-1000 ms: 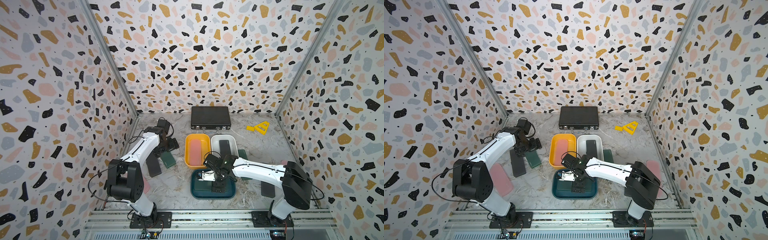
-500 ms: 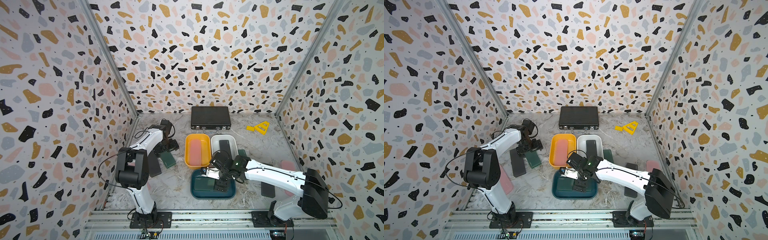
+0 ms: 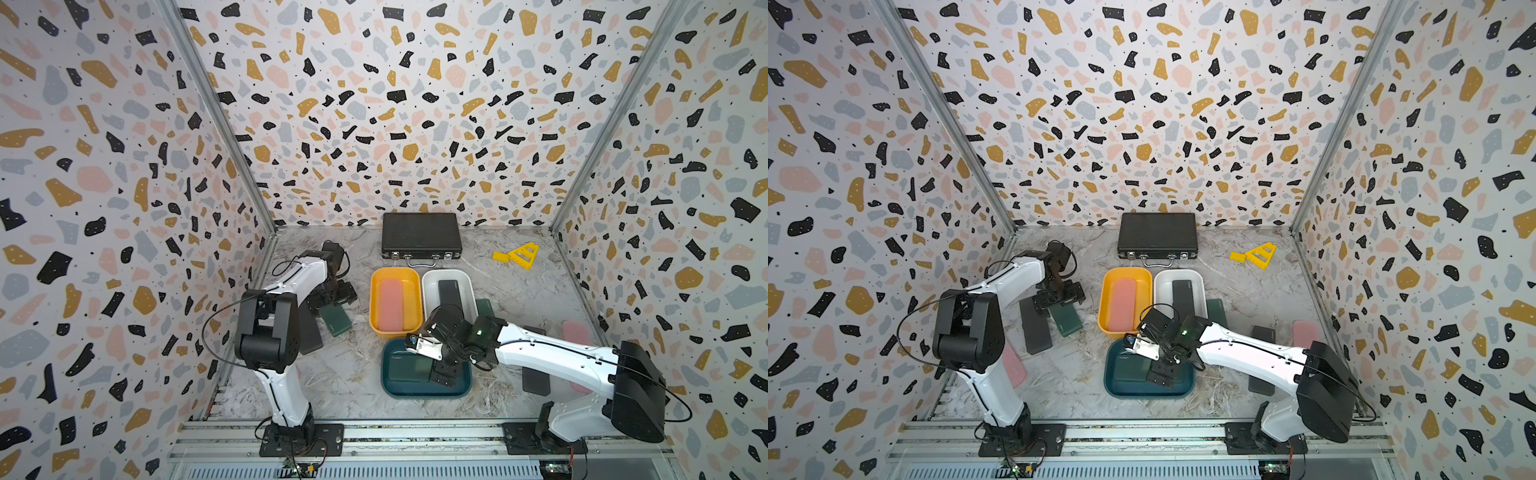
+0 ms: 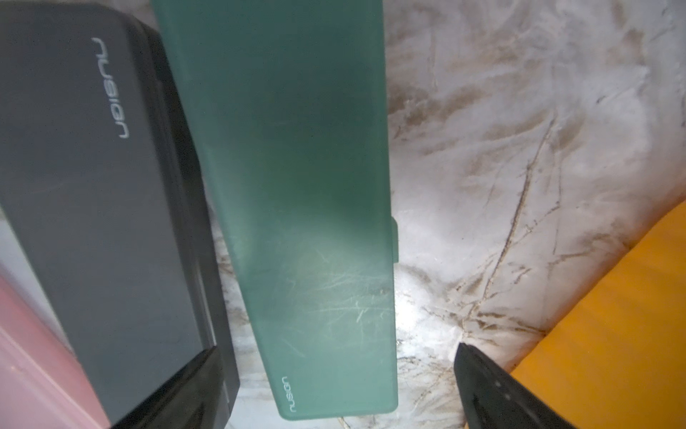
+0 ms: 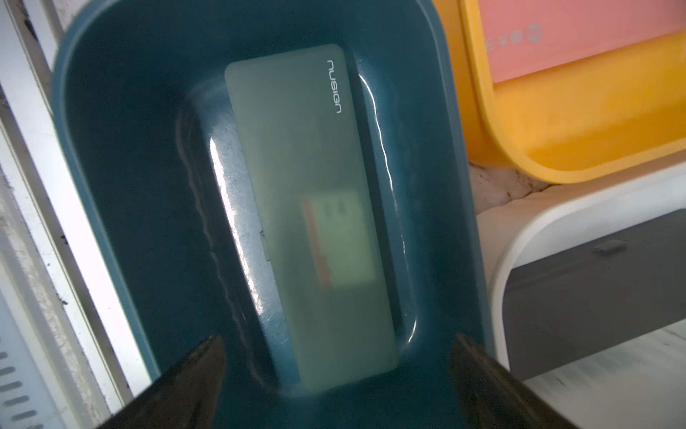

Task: Place the pencil cases by color into the storage box
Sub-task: Pick up the pencil case from the center of the board.

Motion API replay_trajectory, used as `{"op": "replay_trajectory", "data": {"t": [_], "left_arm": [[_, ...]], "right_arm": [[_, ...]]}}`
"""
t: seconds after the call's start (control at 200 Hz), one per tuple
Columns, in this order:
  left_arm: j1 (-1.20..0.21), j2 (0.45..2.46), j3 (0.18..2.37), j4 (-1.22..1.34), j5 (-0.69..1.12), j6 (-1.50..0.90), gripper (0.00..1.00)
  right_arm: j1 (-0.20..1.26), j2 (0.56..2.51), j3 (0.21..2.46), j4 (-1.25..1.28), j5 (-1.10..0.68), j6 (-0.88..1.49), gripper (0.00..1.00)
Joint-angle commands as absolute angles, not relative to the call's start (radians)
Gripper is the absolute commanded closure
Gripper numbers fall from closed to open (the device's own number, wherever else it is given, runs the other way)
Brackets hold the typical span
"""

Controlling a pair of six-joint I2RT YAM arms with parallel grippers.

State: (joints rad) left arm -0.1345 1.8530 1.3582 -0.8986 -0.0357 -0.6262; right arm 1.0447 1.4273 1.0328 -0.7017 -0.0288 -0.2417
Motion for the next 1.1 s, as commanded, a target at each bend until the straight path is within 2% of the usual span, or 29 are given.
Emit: {"op": "replay_trajectory", "data": {"t": [0.0,0.846,1.096], "left_arm": [[-0.126,1.877,1.353,-0.876,-0.028,-0.636,0.00],[-0.110,1.955,1.313,-0.819,0.000,-0.635,0.00],[-0.104,1.978,1.298,-0.801,0.012,-0.636,0.12]], "right_arm": [[1.042,1.393,1.025,-0.707,-0.016,-0.225,0.00],[1.003,1.368,0.993,-0.715,-0.002,-0.204,0.00],[1.000,1.362,0.988,-0.727,0.009,-0.198,0.01]]}}
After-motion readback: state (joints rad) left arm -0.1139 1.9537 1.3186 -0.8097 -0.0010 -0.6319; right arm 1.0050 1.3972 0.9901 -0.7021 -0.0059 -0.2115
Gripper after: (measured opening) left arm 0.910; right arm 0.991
